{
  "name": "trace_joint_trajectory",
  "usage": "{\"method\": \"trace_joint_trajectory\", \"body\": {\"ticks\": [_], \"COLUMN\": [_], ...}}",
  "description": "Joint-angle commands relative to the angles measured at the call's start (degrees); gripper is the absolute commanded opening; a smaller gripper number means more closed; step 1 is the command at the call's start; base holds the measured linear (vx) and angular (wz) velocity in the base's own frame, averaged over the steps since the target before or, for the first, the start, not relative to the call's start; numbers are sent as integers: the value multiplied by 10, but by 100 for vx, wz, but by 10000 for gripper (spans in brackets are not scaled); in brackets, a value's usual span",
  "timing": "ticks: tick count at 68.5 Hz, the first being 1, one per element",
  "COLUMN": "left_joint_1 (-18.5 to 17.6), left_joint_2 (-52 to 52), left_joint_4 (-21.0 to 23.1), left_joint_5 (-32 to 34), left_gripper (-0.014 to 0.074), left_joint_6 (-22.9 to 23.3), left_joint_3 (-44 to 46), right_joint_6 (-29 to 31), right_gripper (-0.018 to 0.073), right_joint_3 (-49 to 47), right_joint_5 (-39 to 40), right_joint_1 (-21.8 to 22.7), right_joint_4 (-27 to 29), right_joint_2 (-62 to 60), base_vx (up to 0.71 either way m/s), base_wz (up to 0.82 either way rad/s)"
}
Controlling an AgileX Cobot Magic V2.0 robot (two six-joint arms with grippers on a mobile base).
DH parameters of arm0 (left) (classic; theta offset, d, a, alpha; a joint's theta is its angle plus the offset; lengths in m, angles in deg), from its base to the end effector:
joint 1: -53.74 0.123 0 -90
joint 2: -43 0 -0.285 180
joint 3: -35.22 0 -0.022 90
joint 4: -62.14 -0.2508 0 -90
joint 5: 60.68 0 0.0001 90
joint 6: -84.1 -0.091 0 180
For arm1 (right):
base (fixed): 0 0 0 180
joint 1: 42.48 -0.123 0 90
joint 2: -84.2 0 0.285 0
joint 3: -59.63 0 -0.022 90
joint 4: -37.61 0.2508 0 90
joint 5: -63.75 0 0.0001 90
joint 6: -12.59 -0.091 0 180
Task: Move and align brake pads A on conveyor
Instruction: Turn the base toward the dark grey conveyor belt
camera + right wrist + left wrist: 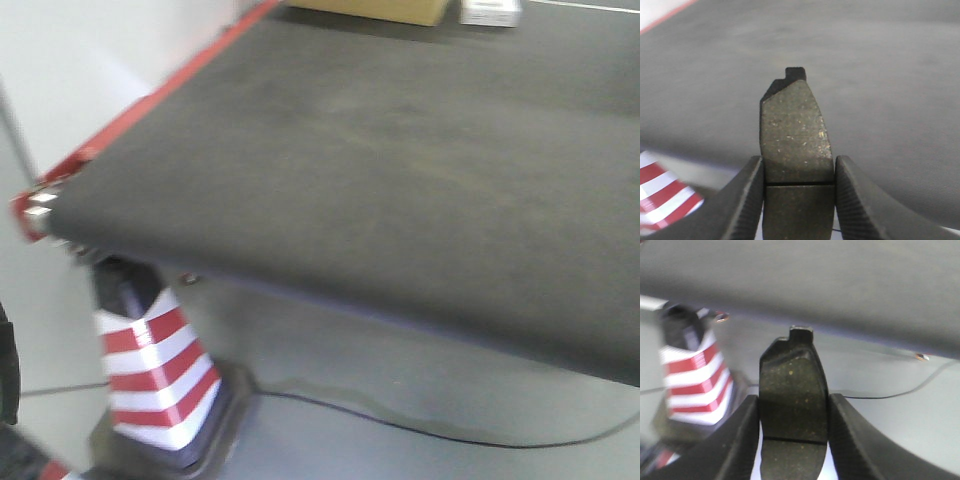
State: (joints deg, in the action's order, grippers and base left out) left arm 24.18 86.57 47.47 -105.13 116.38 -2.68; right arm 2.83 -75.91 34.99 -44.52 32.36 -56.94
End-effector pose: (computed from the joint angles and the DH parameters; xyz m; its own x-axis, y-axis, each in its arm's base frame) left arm 0.1050 -0.0410 0.3270 -0.5960 -0.0802 -0.7990 0.1494 0.9666 -0.2085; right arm 0.1090 -0.0001 0.3187 -0.3720 0.0766 -0.9251 0.0388 0.9970 0.0669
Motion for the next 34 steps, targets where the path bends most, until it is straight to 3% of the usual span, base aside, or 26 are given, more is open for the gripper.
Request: {"method": "trace_joint_trajectory", "body": {"ticks": [1,18,34], "left_joint_1": [-3,-3,-3], "left_joint_2": [-1,-2,-2], "left_joint_4": [-9,-9,-9], "left_joint_5": [47,45,45], "left_gripper": [62,62,62], "left_joint_6": [2,2,2], "left_joint_3": [16,16,16], "right_joint_6": [3,3,3], "right_gripper": [33,33,33], "right_joint_3": [-17,-17,-17], "right_joint_5": [52,43,42], "right_joint_1": [2,2,2], "right_joint_4": [-4,-4,-4], "right_joint_2": [1,1,1], "base_vx": [18,20,24], "base_wz": [-64,-58,-35]}}
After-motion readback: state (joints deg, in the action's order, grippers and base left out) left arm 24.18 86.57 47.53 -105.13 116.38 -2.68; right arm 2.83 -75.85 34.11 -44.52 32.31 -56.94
